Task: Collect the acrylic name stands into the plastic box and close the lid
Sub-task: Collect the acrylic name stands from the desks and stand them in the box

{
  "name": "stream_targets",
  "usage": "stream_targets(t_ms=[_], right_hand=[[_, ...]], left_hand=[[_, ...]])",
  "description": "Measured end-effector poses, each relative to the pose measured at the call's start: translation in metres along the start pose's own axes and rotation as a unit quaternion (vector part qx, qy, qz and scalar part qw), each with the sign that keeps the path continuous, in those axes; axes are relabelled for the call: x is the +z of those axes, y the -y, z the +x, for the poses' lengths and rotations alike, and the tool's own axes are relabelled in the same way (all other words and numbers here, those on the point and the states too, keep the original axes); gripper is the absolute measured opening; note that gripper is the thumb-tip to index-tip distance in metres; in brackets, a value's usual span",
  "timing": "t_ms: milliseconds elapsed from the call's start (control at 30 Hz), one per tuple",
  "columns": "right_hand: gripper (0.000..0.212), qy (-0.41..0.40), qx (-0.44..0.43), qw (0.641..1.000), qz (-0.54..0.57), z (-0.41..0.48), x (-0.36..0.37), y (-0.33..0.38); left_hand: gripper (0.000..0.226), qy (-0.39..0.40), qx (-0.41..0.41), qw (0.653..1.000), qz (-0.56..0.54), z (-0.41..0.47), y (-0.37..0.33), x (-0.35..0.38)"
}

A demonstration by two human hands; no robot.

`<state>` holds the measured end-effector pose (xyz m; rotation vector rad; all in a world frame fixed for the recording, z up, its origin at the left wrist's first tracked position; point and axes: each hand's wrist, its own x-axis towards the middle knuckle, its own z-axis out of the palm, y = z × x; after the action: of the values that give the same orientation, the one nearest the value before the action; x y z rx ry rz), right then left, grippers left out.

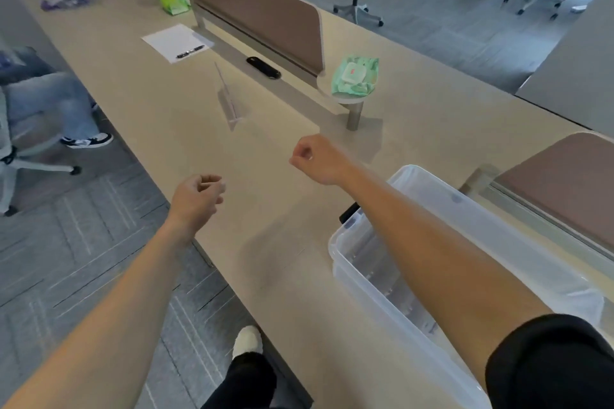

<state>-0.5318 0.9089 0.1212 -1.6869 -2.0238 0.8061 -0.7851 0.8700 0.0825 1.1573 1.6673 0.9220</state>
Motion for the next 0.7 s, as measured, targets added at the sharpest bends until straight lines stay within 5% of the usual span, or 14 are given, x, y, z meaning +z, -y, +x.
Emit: stream_targets(t_ms=[567,700], right_hand=[[0.023,0.032,0.098,0.994,-0.027,0.285,0.054,-0.013],[0.017,0.027,0.109,0.994,-0.012,0.369,0.085,-0.031]], left_hand=[[0.029,-0.106,-0.050,0.986,-0.116,0.260,0.037,0.026],[0.051,-0.119,-0.036,0.989,-0.075,0.323,0.047,0.043]])
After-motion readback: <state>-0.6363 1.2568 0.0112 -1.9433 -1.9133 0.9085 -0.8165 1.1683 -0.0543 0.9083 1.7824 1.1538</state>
